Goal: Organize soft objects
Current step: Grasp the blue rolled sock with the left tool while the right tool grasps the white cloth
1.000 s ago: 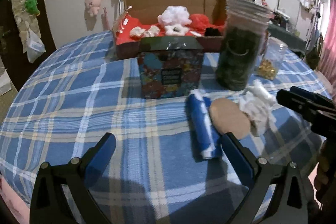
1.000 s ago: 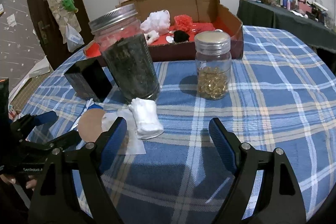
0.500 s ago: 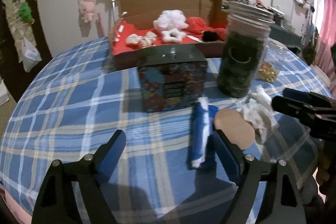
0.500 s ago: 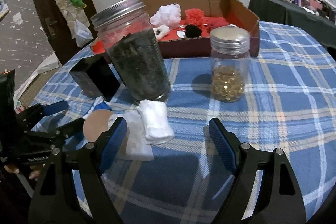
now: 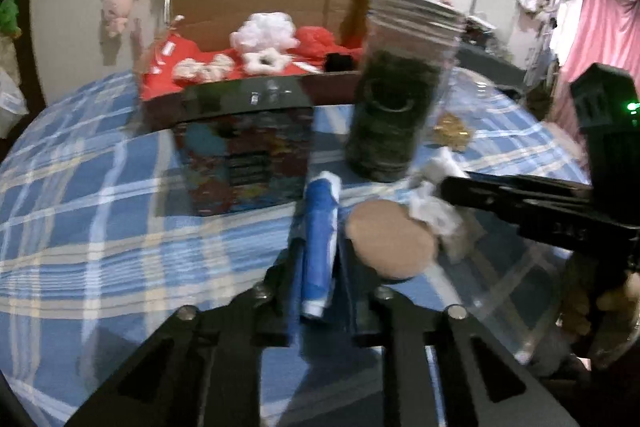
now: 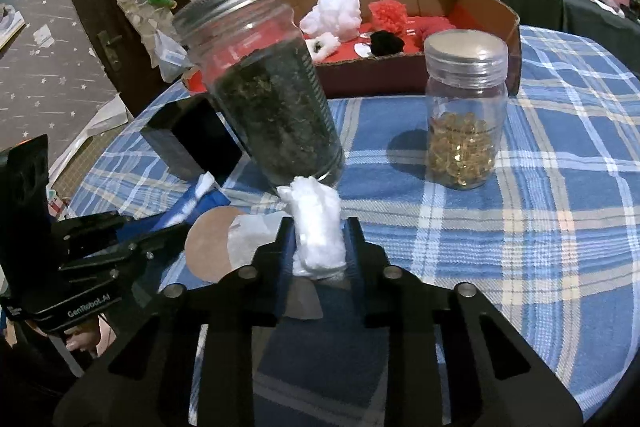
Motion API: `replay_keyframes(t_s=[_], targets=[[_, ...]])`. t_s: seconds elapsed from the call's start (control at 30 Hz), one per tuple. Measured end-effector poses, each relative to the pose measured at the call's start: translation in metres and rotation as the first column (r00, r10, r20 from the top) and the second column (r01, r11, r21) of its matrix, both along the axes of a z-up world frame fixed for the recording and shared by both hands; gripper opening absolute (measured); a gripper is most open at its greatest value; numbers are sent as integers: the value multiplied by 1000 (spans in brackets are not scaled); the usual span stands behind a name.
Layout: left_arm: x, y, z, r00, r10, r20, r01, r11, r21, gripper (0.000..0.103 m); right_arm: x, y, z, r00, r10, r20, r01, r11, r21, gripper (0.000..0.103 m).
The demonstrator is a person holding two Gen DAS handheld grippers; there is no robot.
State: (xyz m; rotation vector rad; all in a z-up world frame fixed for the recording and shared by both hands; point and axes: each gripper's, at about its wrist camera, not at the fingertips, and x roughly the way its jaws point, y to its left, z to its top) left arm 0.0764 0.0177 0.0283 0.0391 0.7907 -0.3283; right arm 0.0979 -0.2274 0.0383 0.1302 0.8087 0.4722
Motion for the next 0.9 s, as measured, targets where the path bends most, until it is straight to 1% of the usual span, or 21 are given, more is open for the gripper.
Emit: replay_keyframes(t_s=[0.03,0.17,0.4,0.47,0.67,0.9], targets=[[-1,-1,0,1000,-24,-7,23,999,-23,15,-1,0,1,1000,-2,6,2,1000,1,19],[-5,-5,5,1000,-22,1,22,999,-35,15,-11,-5,12,999,-9,44,9,1000,8,18],[-15,-12,32,997,-45,70,50,996,-68,15,-26,-9,30,995,-13,101,13,1000,5,18],[-16,-15,36,995,-48,89,54,996,-64,15,-27,-9,31,995,-13,102,12,1000,7,18],[-16,-19,41,993,-49,105,56,996,-71,15,-29,-11,31,995,-13,98,12,1000,16,18],[-16,-18,39,995,-43,93,50,996,-74,15,-29,-11,30,996,-11,91,9,1000,16,18]])
